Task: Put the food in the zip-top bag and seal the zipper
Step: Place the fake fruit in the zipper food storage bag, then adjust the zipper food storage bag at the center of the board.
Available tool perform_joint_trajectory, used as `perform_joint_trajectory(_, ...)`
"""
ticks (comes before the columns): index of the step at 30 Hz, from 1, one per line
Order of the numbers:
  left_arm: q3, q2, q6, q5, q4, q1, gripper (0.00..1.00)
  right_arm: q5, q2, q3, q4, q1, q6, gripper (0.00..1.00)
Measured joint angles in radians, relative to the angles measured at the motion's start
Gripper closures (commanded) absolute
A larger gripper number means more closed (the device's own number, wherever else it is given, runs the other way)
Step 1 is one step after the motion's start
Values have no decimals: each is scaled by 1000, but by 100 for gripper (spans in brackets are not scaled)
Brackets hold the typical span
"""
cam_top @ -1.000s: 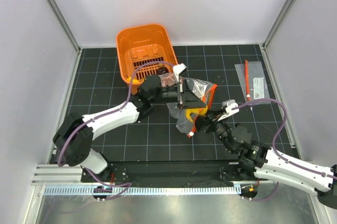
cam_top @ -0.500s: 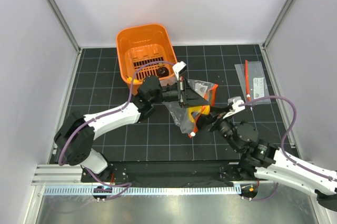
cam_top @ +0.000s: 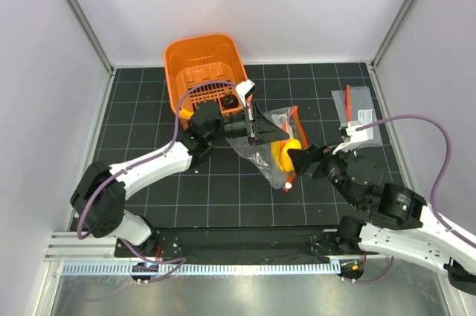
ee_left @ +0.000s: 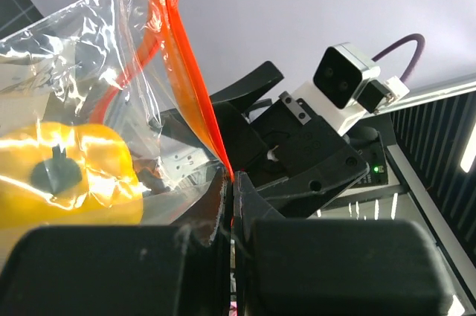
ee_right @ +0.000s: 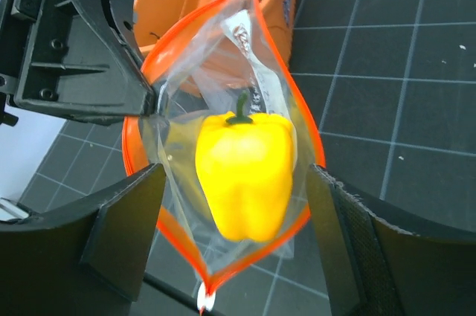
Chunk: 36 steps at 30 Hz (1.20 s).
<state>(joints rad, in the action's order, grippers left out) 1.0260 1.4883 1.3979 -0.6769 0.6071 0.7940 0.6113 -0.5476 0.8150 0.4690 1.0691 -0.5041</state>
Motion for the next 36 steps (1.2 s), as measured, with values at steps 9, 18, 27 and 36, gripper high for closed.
perform_joint_trajectory(9, 0, -6, -23, 3, -41, -20, 100, 63, -20, 127, 214, 0, -45, 49)
perform_joint_trajectory(18, 0, -29, -39, 4, -57, -21, 100, 96, -167, 143, 315, 0, -49, 43)
perform_joint_trajectory(27, 0, -48, -47, 3, -86, -21, 100, 94, -214, 143, 309, -72, -40, 46)
perform_joint_trajectory(36, 0, -64, -49, 3, -103, -21, 100, -27, -230, 142, 245, -184, -9, 52)
